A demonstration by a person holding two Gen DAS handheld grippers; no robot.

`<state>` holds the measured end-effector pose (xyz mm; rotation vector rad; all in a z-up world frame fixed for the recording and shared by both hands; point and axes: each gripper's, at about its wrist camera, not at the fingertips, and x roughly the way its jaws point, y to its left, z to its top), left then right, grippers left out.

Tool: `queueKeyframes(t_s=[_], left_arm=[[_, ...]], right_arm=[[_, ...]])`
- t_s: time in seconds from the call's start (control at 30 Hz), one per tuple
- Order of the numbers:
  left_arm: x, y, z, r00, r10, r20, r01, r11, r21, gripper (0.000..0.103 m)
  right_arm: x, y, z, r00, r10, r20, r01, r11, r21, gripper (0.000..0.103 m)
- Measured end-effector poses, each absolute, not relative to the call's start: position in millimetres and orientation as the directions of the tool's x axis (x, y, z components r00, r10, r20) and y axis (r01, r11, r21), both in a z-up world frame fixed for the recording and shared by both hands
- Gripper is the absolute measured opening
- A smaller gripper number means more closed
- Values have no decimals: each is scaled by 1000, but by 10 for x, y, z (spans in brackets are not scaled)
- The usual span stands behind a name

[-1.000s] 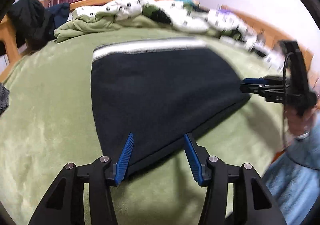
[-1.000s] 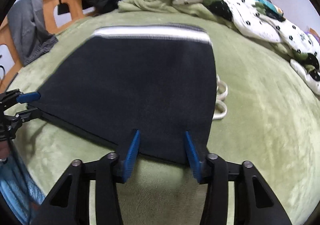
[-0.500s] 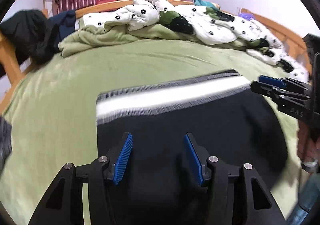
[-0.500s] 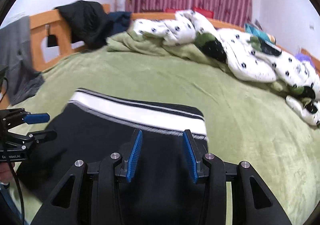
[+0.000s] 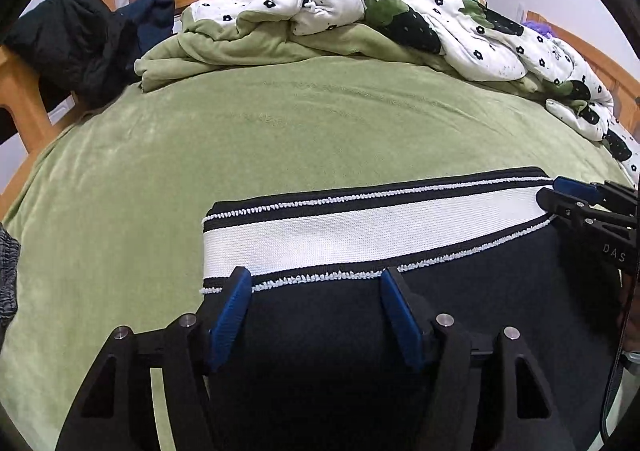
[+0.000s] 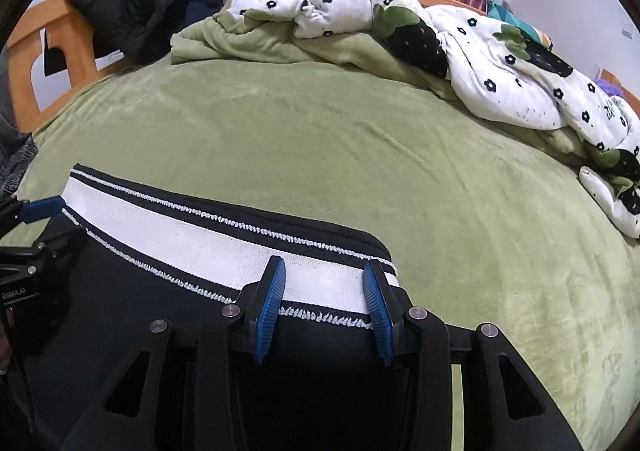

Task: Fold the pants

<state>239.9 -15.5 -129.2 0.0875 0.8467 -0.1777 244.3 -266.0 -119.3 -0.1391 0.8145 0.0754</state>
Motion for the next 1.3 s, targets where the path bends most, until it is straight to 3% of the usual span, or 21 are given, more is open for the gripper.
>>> queueKeyframes(t_s=[0.3,0.43,0.57,0.83,1.3], left_arm=[[2485,-154,-1195,671,-92,-736,163,986,25,66],[2609,-113,-1272,654,-96,-750,155,988,9,70],[2588,-124,-1286,659,-109,-745,175,984,10,71],[2574,-124,-1306,649,-131,-750,194,981,-4,74],[2519,-125,-1345,652,-124,-748,165,986,-20,77]], right_arm=[[2473,-2687,-1132,687,29,-726,-129,988,-83,41],[2520,-2776,-1069,701,11,-714,-57,998,-41,41],[2562,-2724,-1196,688,-38,-725,-48,994,-97,42],[2593,-2847,-1221,678,9,-735,-46,998,-30,45],[2578,-2826,-1219,680,8,-733,-46,998,-32,45]])
